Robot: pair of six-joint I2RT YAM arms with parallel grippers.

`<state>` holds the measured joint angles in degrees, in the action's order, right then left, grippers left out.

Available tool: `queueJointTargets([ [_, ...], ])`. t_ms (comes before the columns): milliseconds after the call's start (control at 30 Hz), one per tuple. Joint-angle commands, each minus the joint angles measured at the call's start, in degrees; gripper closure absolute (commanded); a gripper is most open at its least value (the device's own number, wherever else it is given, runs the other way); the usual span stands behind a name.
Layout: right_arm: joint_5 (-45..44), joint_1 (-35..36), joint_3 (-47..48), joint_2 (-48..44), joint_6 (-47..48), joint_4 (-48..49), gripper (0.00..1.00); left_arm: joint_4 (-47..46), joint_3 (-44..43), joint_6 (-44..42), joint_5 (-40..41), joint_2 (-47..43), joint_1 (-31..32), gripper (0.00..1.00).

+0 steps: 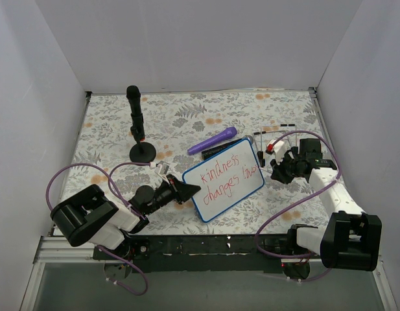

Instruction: Write a sentence on the whiteboard

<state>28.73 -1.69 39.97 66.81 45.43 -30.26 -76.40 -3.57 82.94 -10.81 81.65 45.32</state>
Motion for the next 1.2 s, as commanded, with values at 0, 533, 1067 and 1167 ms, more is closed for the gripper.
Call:
queueJointTargets([
  [0, 0.5, -0.3, -0.2, 0.3, 1.8, -1.7, 0.99, -1.1, 0.7, -1.8, -1.8, -0.8, -0.1, 1.00],
  [533, 6.4, -0.2, 0.1, -1.3, 3.8, -4.4, 0.99, -1.6, 0.3, -1.5, -2.2, 0.4, -0.1, 1.00],
  [1067, 6.5, -0.2, -0.6, -0.1, 3.3, -3.9, 0.99, -2.0, 0.5, -1.4, -2.3, 0.4, -0.1, 1.00],
  [1167, 6.0, 0.1, -0.8, 0.6, 3.3, -3.9, 0.99, -2.3, 0.5, -1.4, -2.4, 0.7, -0.1, 1.00],
])
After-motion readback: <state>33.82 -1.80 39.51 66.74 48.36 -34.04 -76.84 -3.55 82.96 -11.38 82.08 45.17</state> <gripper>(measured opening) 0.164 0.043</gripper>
